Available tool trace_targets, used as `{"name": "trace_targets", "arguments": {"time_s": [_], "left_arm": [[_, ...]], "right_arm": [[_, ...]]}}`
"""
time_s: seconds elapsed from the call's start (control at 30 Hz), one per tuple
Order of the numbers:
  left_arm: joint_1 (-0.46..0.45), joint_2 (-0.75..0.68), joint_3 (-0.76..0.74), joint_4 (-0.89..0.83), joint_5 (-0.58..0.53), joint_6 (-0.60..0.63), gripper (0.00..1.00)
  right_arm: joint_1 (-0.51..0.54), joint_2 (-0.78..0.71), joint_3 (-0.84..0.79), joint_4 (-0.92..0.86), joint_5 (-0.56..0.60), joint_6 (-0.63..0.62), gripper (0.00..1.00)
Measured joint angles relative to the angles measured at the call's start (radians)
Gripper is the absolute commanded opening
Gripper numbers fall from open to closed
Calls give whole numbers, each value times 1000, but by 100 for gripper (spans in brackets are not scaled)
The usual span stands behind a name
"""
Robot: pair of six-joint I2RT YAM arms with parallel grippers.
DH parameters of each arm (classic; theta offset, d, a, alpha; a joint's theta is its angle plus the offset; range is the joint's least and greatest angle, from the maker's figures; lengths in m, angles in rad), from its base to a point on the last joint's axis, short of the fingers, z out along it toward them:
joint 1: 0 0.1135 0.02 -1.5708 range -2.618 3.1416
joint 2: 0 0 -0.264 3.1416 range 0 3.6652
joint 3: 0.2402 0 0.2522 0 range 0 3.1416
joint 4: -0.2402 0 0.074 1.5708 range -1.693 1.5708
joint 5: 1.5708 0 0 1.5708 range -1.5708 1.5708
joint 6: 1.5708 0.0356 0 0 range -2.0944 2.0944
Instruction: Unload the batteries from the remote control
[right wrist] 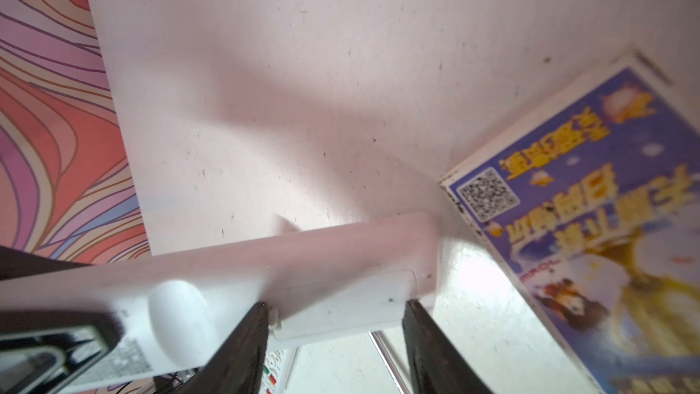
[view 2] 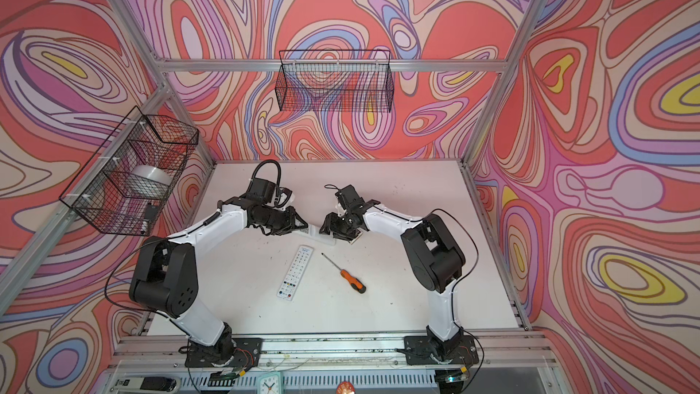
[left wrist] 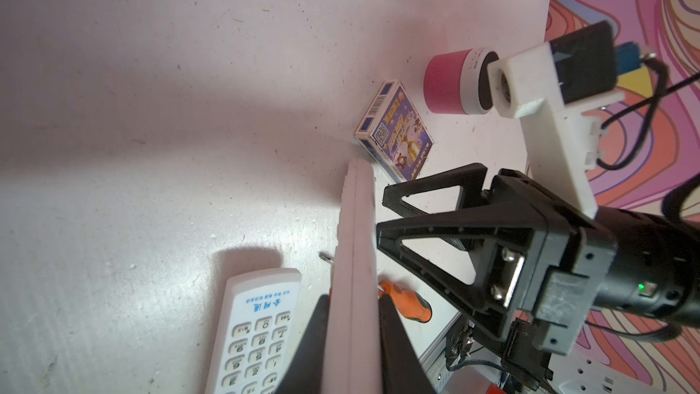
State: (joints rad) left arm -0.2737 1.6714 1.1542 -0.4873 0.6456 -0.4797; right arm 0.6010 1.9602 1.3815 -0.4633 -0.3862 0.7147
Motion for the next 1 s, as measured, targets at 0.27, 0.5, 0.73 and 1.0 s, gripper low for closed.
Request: {"name": "trace_targets", "arguments": {"time_s": [0.27, 0.5, 0.73, 1.0], "left_arm": [[-21, 0, 26, -27, -37, 21, 0], [-21, -1, 30, -35, -42, 24, 0], [-21, -1, 30, -34, -37, 23, 0], [-14, -1, 29, -39, -36, 24, 0]], "right_arm": [[9, 0, 128, -322, 243, -54, 63], [-8, -82, 45, -300, 159, -65, 73], [-11, -58, -24, -42, -69, 16, 74], [-28, 10, -26, 82, -145, 62, 74]]}}
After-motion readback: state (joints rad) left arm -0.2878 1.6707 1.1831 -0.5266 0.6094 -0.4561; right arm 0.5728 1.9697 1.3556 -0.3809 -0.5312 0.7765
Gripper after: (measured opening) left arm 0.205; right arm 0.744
